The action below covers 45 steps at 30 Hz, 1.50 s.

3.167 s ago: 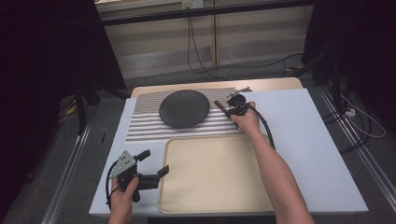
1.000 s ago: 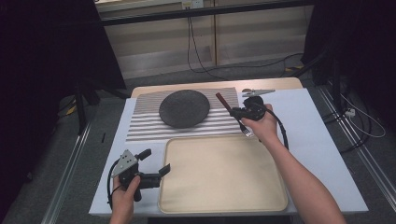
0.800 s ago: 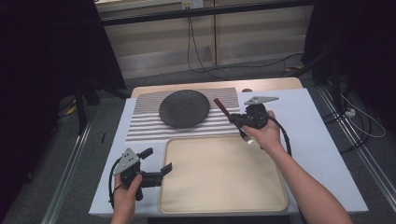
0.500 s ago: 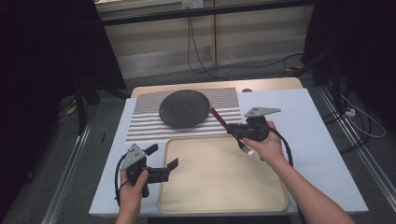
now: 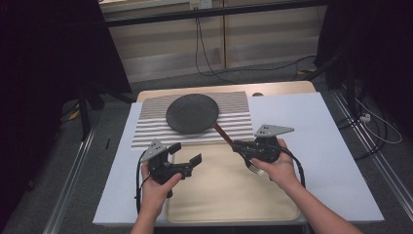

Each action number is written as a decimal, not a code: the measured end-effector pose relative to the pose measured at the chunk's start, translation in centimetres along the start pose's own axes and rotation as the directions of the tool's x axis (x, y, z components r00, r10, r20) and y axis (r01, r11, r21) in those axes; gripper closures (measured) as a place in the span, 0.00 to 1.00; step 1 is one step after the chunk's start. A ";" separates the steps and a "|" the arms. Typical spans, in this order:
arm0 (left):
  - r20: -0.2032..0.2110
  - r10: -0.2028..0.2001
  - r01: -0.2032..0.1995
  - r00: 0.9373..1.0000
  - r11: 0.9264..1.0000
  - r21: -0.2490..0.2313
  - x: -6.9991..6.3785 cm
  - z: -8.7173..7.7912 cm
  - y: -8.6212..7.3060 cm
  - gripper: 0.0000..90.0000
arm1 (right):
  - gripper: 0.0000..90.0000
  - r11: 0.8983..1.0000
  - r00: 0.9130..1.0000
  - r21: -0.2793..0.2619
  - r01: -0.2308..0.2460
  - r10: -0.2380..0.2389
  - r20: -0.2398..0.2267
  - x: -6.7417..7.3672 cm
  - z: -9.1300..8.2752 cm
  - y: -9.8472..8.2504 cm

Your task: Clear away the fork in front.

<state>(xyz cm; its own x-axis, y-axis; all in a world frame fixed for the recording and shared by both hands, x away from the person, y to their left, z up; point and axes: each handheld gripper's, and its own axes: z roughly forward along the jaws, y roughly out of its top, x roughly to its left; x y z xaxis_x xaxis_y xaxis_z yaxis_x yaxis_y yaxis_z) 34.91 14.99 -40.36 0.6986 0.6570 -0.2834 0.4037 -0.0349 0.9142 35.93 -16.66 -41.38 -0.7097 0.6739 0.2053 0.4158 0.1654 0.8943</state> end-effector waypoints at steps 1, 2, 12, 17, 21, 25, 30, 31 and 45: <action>0.009 -0.015 0.015 1.000 1.000 0.013 -0.1 0.5 0.1 0.06 | 0.87 1.000 1.000 0.000 0.002 -0.002 -0.001 0.1 0.0 -0.1; 0.016 -0.029 0.029 0.999 0.999 0.018 -0.1 1.0 0.2 0.06 | 0.87 1.000 1.000 0.005 0.009 -0.009 -0.005 0.3 0.1 -0.2; 0.005 -0.096 0.096 0.995 0.995 0.034 -0.8 4.1 0.5 0.20 | 0.87 1.000 0.999 -0.018 0.009 -0.010 -0.050 1.2 0.2 -0.2; 0.037 -0.146 0.145 0.989 0.989 0.031 -1.6 5.5 0.6 0.25 | 0.87 1.000 0.998 -0.017 0.020 -0.021 -0.063 1.7 0.4 0.0; 0.086 -0.203 0.203 0.975 0.979 0.007 -2.0 6.1 0.6 0.50 | 0.87 0.999 0.997 -0.022 0.032 -0.034 -0.074 2.1 0.7 0.1; 0.160 -0.270 0.274 0.949 0.962 -0.004 -2.3 6.3 0.8 0.90 | 0.87 0.998 0.996 -0.025 0.055 -0.056 -0.062 2.7 0.9 0.2; 0.192 -0.277 0.280 0.942 0.960 0.013 -2.3 5.7 1.5 0.90 | 0.79 0.997 0.996 -0.051 0.061 -0.064 -0.063 3.1 0.7 0.3; 0.184 -0.263 0.265 0.947 0.964 0.015 -2.2 5.5 1.7 0.90 | 0.76 0.997 0.996 -0.054 0.063 -0.066 -0.063 3.1 0.6 0.3; 0.137 -0.215 0.213 0.967 0.977 0.033 -0.4 2.6 2.5 0.90 | 0.42 0.997 0.999 -0.060 0.053 -0.053 0.006 1.6 -1.0 -0.7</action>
<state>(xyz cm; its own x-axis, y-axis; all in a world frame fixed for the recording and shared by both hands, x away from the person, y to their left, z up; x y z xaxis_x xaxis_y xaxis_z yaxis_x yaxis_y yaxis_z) 37.22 12.65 -38.71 0.6696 0.5394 -0.5106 0.5626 0.0806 0.8228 33.92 -16.45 -41.25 -0.7274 0.6684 0.1552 0.3426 0.1578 0.9262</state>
